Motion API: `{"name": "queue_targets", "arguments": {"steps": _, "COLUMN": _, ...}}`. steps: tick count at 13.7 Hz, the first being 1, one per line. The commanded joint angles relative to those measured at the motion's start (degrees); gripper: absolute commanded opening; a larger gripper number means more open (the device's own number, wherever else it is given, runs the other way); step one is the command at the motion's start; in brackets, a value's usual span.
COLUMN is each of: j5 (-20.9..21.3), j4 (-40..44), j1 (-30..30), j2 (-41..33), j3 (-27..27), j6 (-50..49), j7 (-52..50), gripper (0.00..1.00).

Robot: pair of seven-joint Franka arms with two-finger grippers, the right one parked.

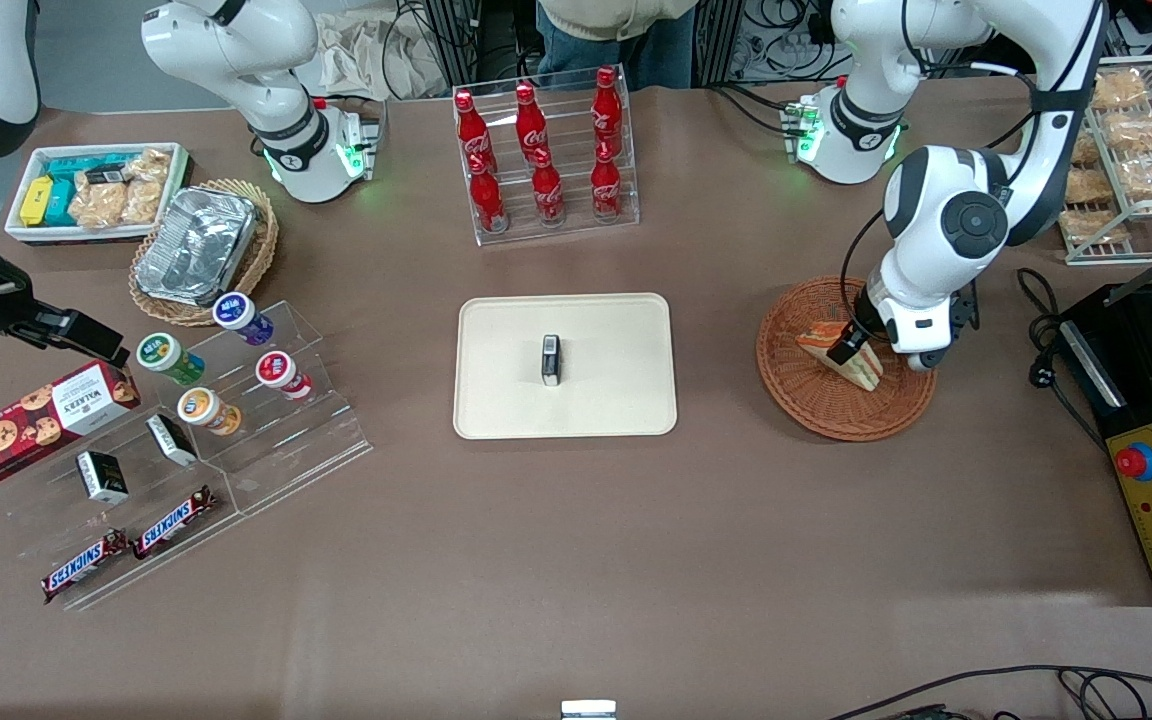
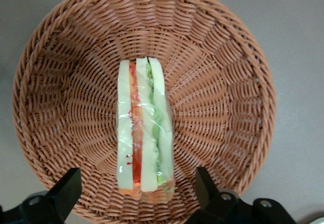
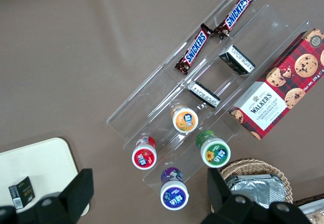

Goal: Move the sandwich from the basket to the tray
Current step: 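Lower the open left gripper around the wrapped sandwich and close it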

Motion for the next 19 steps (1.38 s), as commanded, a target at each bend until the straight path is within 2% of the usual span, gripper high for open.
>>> {"name": "queue_targets", "arguments": {"steps": 1, "j5": 0.45, "j4": -1.44, "j1": -0.19, "j2": -0.32, "j3": 0.09, "j6": 1.76, "j7": -2.18, "gripper": 1.0}}
{"name": "queue_targets", "arguments": {"steps": 11, "j5": 0.8, "j4": -1.79, "j1": -0.19, "j2": 3.63, "j3": 0.09, "j6": 7.82, "j7": -2.8, "gripper": 1.0}}
{"name": "queue_targets", "arguments": {"steps": 12, "j5": 0.8, "j4": -1.79, "j1": -0.19, "j2": 3.81, "j3": 0.09, "j6": 7.91, "j7": -2.8, "gripper": 0.97}}
{"name": "queue_targets", "arguments": {"steps": 13, "j5": 0.8, "j4": -1.79, "j1": -0.27, "j2": 3.73, "j3": 0.09, "j6": 7.92, "j7": -2.8, "gripper": 0.8}}
{"name": "queue_targets", "arguments": {"steps": 14, "j5": 0.89, "j4": -1.79, "j1": -0.19, "j2": 3.73, "j3": 0.09, "j6": 7.92, "j7": -2.63, "gripper": 0.58}}
{"name": "queue_targets", "arguments": {"steps": 15, "j5": 1.32, "j4": -1.79, "j1": -0.27, "j2": 3.73, "j3": 0.09, "j6": 7.83, "j7": -1.93, "gripper": 0.16}}
{"name": "queue_targets", "arguments": {"steps": 16, "j5": 2.63, "j4": -1.62, "j1": -0.19, "j2": 3.73, "j3": 0.09, "j6": 7.39, "j7": -1.75, "gripper": 0.0}}
{"name": "queue_targets", "arguments": {"steps": 19, "j5": 3.79, "j4": 0.91, "j1": -0.1, "j2": 2.59, "j3": 0.09, "j6": 1.18, "j7": -1.49, "gripper": 0.0}}
